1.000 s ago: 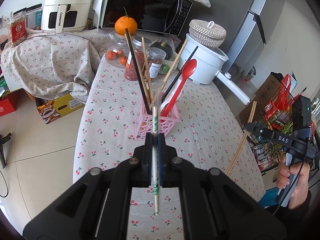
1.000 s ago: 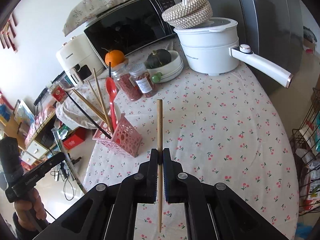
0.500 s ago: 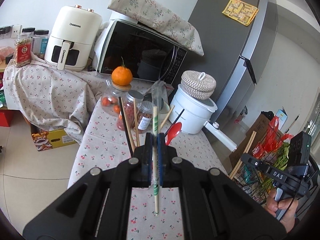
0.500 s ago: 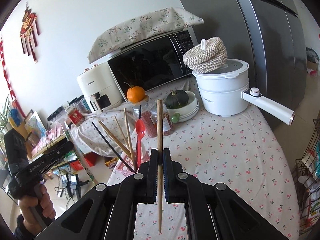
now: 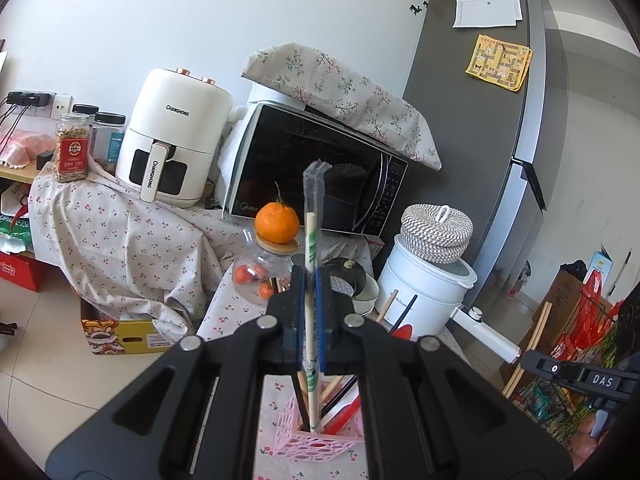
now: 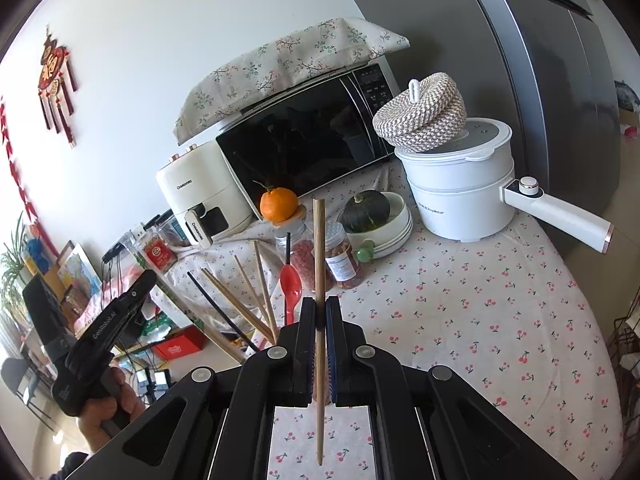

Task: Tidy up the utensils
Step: 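Lower the wrapped chopsticks into the basket and open the left tool while the right tool carries the wooden chopstick, then lower the wooden chopstick into the pink basket and open the right tool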

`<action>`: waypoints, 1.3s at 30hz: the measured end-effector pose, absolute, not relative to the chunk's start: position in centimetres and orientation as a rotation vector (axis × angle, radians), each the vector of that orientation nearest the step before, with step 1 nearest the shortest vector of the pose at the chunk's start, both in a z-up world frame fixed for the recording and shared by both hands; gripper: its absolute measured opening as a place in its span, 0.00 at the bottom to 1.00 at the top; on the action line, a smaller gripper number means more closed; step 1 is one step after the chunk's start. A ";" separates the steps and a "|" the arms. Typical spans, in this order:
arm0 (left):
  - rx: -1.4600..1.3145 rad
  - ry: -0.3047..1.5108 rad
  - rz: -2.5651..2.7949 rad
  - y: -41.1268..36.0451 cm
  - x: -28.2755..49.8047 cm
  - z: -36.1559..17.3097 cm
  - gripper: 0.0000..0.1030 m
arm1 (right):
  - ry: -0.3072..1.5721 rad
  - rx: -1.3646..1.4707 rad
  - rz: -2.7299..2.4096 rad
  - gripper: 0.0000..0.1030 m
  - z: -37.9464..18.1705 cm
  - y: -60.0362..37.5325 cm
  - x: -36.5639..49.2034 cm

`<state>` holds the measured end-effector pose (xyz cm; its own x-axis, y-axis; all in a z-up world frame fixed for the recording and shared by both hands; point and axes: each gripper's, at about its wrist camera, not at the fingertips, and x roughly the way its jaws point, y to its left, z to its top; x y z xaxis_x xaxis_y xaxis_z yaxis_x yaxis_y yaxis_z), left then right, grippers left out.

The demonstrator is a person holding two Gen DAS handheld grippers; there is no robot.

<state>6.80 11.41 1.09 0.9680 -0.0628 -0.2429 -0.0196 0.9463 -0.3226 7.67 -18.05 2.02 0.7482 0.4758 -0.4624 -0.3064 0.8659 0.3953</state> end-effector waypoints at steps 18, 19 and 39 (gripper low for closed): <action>-0.332 0.506 -0.058 9.8 10.5 -3.3 0.18 | 0.518 0.307 0.439 0.05 2.6 -17.1 7.7; -0.331 0.520 -0.072 9.6 10.3 -3.2 0.26 | 0.508 0.312 0.441 0.05 2.8 -16.9 7.6; -0.163 1.010 0.010 13.1 8.3 -7.0 0.75 | 0.288 0.354 0.307 0.05 3.6 -8.9 10.6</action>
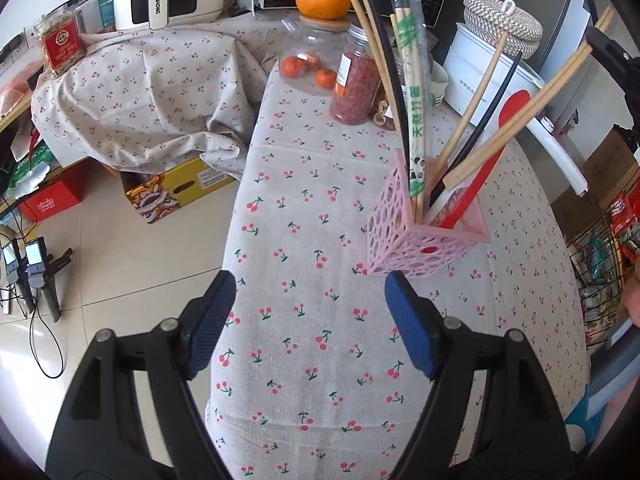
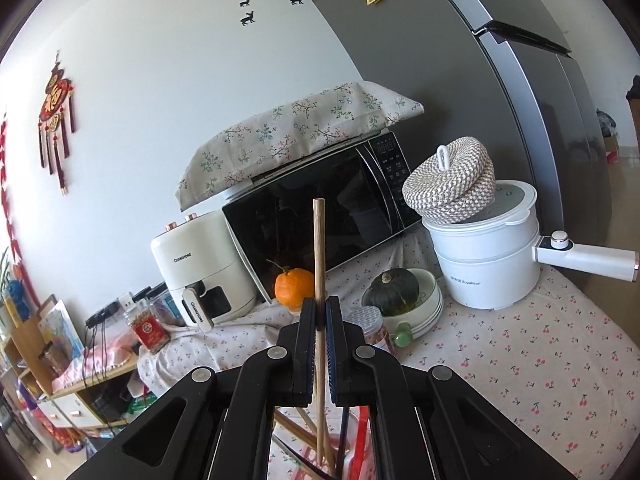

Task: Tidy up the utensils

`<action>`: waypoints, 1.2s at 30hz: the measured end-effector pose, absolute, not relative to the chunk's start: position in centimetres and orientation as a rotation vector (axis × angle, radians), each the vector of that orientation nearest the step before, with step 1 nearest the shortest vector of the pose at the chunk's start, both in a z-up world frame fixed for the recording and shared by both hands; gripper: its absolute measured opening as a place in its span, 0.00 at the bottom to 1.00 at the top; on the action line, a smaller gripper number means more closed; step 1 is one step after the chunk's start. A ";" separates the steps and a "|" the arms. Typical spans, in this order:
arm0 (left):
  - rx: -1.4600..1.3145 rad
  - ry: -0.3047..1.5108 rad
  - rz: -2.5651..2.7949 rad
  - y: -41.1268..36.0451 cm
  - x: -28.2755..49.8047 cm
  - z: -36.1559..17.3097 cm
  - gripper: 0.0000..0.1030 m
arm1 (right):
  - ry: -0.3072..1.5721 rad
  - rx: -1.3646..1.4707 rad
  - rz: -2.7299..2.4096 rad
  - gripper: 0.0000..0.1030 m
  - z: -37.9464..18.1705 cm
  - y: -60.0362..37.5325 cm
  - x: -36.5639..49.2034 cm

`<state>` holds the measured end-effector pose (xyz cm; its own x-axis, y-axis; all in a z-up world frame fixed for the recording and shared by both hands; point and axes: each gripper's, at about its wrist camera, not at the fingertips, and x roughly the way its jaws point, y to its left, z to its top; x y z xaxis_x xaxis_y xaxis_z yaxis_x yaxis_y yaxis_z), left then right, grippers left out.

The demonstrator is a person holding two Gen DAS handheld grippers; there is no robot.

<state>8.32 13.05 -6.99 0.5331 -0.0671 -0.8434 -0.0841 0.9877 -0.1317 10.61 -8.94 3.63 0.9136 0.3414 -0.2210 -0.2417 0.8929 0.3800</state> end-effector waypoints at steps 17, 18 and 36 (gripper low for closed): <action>-0.195 0.993 -0.046 12.8 7.8 -6.3 0.77 | 0.437 0.210 0.354 0.13 -0.9 -3.8 12.6; -0.189 0.991 -0.044 12.6 7.7 -6.3 0.78 | 0.438 0.230 0.368 0.21 -0.6 -4.4 12.4; -0.089 0.895 -0.068 5.6 3.0 -3.3 0.92 | 0.715 0.216 0.223 0.73 0.3 -15.9 5.3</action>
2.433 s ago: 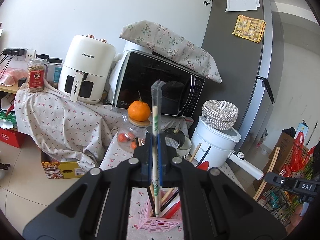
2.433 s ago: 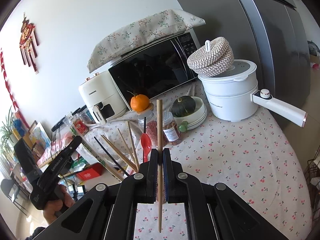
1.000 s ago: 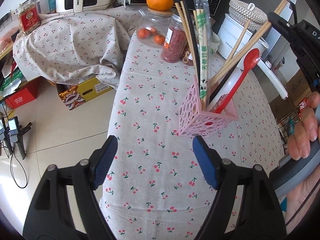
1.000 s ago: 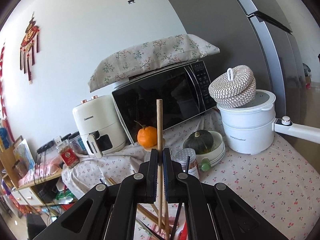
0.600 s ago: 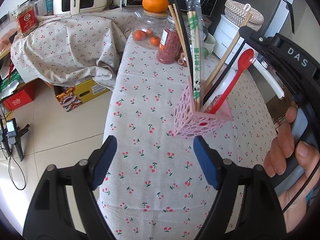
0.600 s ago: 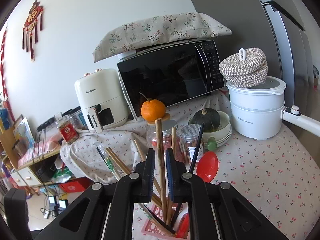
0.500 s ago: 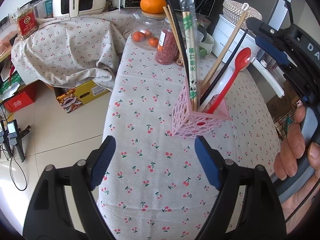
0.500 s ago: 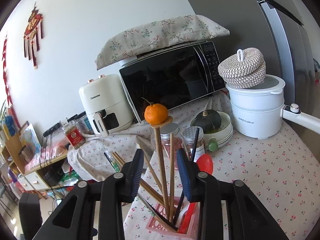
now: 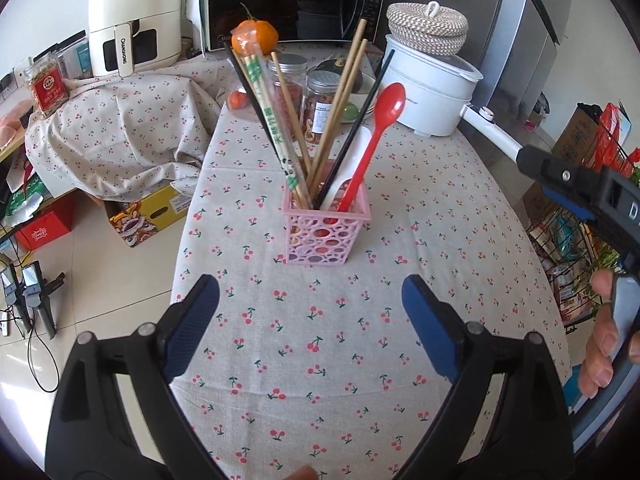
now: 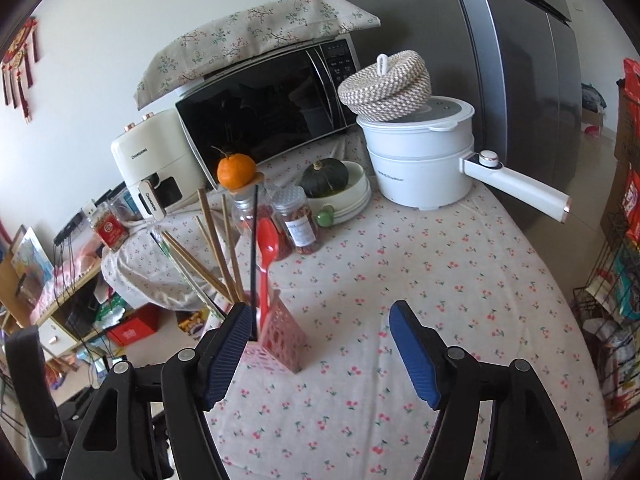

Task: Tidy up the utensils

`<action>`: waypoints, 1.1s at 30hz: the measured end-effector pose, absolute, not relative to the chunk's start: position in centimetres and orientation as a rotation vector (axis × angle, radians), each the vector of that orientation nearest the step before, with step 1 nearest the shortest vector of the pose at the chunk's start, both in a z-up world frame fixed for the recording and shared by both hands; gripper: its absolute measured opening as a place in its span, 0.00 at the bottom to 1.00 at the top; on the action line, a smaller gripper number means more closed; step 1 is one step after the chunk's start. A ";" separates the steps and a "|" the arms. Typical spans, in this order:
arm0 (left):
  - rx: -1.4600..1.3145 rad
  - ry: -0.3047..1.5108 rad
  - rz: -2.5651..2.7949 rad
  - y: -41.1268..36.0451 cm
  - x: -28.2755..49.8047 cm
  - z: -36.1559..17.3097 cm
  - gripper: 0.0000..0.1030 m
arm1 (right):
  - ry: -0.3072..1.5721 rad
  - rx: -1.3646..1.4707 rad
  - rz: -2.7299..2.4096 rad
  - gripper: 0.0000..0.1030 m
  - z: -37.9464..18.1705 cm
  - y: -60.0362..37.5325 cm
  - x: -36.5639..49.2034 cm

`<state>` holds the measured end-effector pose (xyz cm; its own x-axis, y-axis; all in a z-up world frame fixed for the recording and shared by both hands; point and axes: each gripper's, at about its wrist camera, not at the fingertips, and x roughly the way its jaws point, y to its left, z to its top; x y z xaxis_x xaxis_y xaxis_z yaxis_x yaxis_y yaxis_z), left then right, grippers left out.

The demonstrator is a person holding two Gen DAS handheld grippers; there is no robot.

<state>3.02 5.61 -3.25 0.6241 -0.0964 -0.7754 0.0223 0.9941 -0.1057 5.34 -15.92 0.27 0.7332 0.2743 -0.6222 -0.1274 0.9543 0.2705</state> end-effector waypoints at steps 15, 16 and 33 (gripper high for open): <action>-0.068 0.887 0.024 2.4 0.7 -2.8 0.98 | 0.803 0.083 0.114 0.84 -1.4 -19.9 1.0; -0.064 0.872 0.029 2.2 0.4 -2.5 0.98 | 0.798 0.074 0.111 0.86 -1.2 -19.8 0.9; -0.077 0.791 0.090 1.9 0.0 -1.6 0.99 | 0.760 0.037 0.049 0.99 -0.4 -20.4 1.4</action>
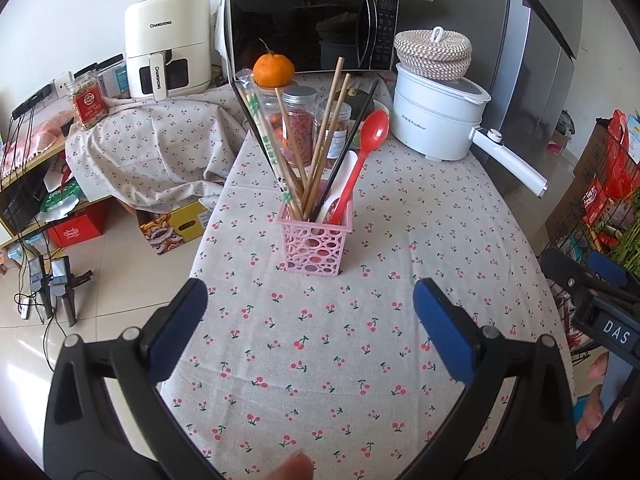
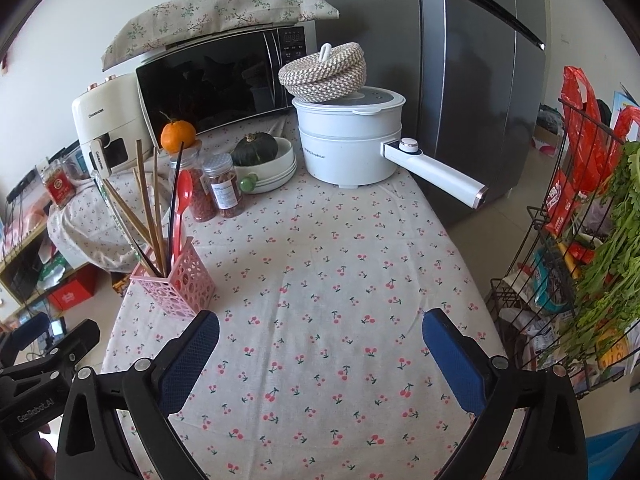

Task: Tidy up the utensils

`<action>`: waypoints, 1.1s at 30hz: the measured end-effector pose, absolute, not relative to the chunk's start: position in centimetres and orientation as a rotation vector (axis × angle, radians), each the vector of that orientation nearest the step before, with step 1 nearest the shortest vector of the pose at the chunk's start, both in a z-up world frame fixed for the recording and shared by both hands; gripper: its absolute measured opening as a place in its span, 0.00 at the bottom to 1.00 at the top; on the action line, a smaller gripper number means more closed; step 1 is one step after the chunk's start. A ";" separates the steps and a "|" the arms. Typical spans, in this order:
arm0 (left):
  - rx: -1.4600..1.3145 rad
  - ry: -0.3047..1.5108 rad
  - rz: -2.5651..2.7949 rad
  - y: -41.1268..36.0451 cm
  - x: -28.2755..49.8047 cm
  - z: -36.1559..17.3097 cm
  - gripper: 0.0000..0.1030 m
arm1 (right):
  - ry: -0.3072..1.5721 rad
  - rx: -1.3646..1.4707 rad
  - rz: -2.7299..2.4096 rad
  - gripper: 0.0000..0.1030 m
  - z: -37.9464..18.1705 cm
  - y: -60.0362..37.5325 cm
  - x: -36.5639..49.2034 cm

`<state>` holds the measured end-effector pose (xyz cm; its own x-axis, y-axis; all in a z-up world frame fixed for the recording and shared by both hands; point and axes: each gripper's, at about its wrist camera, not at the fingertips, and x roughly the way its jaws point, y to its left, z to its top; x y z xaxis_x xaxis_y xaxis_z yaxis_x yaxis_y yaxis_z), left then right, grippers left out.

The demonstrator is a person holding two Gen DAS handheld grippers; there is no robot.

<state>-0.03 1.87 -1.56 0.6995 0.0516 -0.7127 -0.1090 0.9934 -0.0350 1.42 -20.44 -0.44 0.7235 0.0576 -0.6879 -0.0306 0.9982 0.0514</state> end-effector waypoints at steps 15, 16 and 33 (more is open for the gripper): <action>-0.055 0.766 0.096 1.7 -0.3 -1.3 0.99 | 0.766 0.047 0.052 0.99 -0.6 -20.4 1.4; -0.053 0.766 0.096 1.7 -0.3 -1.3 0.99 | 0.766 0.049 0.052 0.99 -0.6 -20.5 1.4; -0.033 0.758 0.111 1.5 -0.2 -1.4 0.99 | 0.771 0.067 0.037 0.99 -0.7 -20.9 1.7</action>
